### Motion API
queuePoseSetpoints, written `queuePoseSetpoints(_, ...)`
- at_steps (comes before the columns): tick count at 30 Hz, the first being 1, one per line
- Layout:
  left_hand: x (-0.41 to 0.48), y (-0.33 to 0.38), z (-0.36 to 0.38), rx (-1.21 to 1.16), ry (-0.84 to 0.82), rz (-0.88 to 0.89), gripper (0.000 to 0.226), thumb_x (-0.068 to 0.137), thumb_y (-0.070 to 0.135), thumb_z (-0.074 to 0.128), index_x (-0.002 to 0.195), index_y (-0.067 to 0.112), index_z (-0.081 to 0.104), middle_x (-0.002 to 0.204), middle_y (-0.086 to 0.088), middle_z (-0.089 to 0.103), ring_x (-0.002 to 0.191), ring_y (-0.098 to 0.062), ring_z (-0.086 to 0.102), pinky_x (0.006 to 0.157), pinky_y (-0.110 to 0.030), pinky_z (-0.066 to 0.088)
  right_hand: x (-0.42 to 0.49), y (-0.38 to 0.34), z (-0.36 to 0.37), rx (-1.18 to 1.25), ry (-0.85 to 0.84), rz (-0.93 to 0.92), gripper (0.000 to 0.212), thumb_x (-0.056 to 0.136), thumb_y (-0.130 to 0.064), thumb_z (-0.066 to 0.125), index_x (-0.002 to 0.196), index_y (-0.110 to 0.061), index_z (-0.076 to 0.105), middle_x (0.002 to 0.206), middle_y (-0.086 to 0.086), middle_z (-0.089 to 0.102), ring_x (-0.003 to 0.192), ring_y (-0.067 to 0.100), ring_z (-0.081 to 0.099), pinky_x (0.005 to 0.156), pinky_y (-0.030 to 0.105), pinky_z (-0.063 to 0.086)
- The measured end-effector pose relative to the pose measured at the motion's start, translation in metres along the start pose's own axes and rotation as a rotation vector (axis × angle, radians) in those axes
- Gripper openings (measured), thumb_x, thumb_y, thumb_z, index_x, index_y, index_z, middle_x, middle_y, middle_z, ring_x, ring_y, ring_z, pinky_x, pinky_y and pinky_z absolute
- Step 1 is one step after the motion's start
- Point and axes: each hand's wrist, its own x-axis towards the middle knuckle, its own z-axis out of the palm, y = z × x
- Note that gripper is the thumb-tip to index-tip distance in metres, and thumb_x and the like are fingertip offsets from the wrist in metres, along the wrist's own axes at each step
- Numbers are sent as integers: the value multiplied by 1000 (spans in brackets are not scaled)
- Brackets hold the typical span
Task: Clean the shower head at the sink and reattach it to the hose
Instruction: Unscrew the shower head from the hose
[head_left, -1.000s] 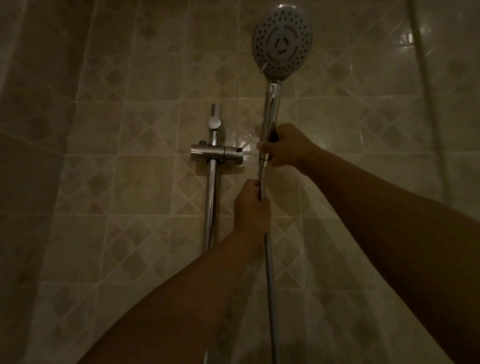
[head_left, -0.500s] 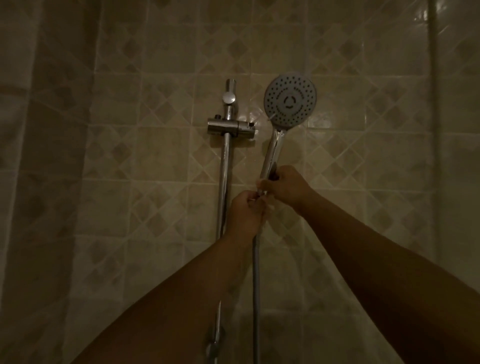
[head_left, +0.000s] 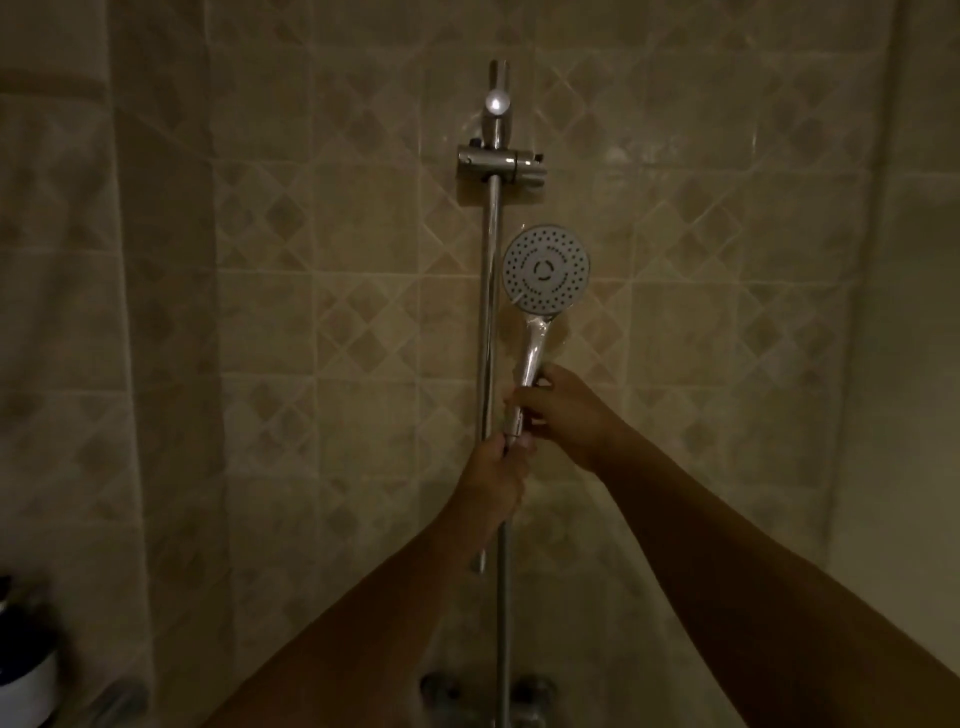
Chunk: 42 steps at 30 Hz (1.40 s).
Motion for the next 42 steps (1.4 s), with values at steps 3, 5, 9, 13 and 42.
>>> queuePoseSetpoints(3, -30, -23, -1, 54, -7, -52, 24, 104, 30, 46, 89, 14, 54, 60, 5, 45, 46, -7, 43, 45, -23, 35, -23, 17, 15, 215, -24, 94, 23, 92, -11, 61, 111, 0, 60, 89, 10, 67, 78, 18, 69, 66, 31, 56)
queuePoseSetpoints(5, -50, -34, 0, 105, 0, -60, 27, 104, 33, 45, 86, 13, 52, 64, 2, 45, 52, -10, 41, 50, -26, 34, -38, 32, 23, 268, -30, 136, 11, 93, -14, 60, 103, -9, 60, 87, 7, 68, 81, 20, 68, 69, 32, 55)
queuePoseSetpoints(9, -88, -46, 8, -57, -25, -128, 23, 106, 26, 43, 94, 9, 52, 62, 1, 38, 46, -5, 35, 43, -18, 29, -63, 59, 32, 308, -49, 150, 12, 92, -17, 63, 85, -10, 56, 68, 9, 59, 58, 21, 57, 52, 29, 46)
queuePoseSetpoints(13, -113, -57, 16, -176, -55, -226, 28, 106, 28, 41, 84, 13, 51, 57, 3, 35, 41, -3, 29, 40, -17, 23, -77, 81, 34, 363, -45, 210, 25, 89, -16, 68, 70, -10, 53, 61, 10, 52, 49, 20, 51, 45, 28, 43)
queuePoseSetpoints(42, -205, -149, 43, -59, 44, -421, 29, 99, 38, 55, 74, 24, 50, 51, 13, 40, 44, -2, 35, 42, -18, 29, -160, 161, 31, 506, -111, 566, 18, 97, -26, 58, 92, -10, 63, 82, 5, 67, 79, 19, 65, 80, 37, 54)
